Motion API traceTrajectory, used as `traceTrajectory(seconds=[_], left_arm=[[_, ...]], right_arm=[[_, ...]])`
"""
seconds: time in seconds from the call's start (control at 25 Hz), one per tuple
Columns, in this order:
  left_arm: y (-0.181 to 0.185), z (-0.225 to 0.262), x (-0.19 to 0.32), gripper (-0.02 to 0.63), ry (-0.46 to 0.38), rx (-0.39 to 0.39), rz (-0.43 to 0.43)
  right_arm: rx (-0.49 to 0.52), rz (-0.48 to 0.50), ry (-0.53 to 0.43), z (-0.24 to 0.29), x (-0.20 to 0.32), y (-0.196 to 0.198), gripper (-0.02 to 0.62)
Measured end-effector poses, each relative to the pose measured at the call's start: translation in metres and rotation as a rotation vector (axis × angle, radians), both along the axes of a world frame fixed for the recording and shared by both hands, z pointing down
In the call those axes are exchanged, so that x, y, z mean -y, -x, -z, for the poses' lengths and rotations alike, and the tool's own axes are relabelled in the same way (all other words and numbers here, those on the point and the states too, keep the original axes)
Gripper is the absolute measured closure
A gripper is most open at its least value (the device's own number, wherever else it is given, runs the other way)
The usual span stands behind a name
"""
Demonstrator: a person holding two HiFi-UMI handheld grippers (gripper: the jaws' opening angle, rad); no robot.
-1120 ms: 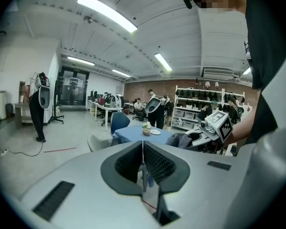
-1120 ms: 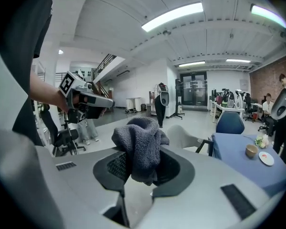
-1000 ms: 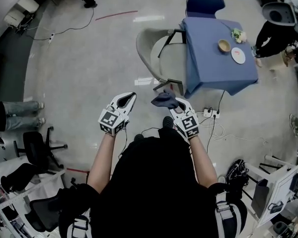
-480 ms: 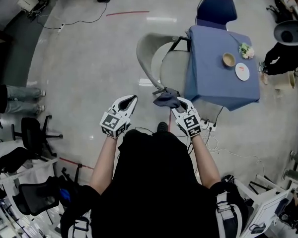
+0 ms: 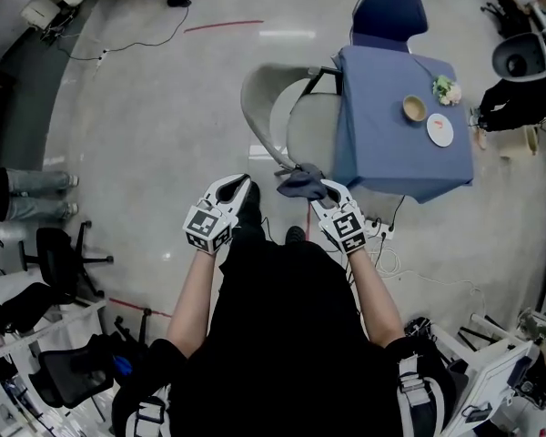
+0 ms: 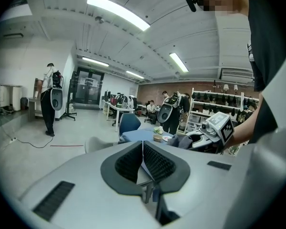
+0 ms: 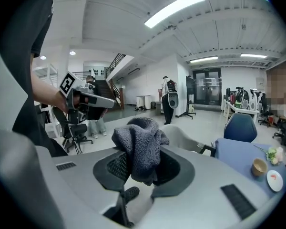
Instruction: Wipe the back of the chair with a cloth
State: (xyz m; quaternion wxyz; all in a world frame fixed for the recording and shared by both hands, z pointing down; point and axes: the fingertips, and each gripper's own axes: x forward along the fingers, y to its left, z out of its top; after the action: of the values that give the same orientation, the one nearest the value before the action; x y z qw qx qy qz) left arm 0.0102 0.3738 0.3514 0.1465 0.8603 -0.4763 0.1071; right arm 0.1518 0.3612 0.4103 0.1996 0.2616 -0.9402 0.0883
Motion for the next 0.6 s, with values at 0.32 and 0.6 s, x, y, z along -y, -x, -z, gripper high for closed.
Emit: traceTrajectory(seconds=[0.32, 0.6], left_arm=[[0.021, -0.008, 0.065, 0.58, 0.015, -0.014, -0.103], [0.053, 0.004, 0.143, 0.58, -0.004, 0.002, -0.182]], right_arm=[[-0.017, -0.139, 0.019, -0.001, 0.038, 0.009, 0.476], [-0.032, -0.167, 0.041, -0.006, 0.089, 0.055, 0.476]])
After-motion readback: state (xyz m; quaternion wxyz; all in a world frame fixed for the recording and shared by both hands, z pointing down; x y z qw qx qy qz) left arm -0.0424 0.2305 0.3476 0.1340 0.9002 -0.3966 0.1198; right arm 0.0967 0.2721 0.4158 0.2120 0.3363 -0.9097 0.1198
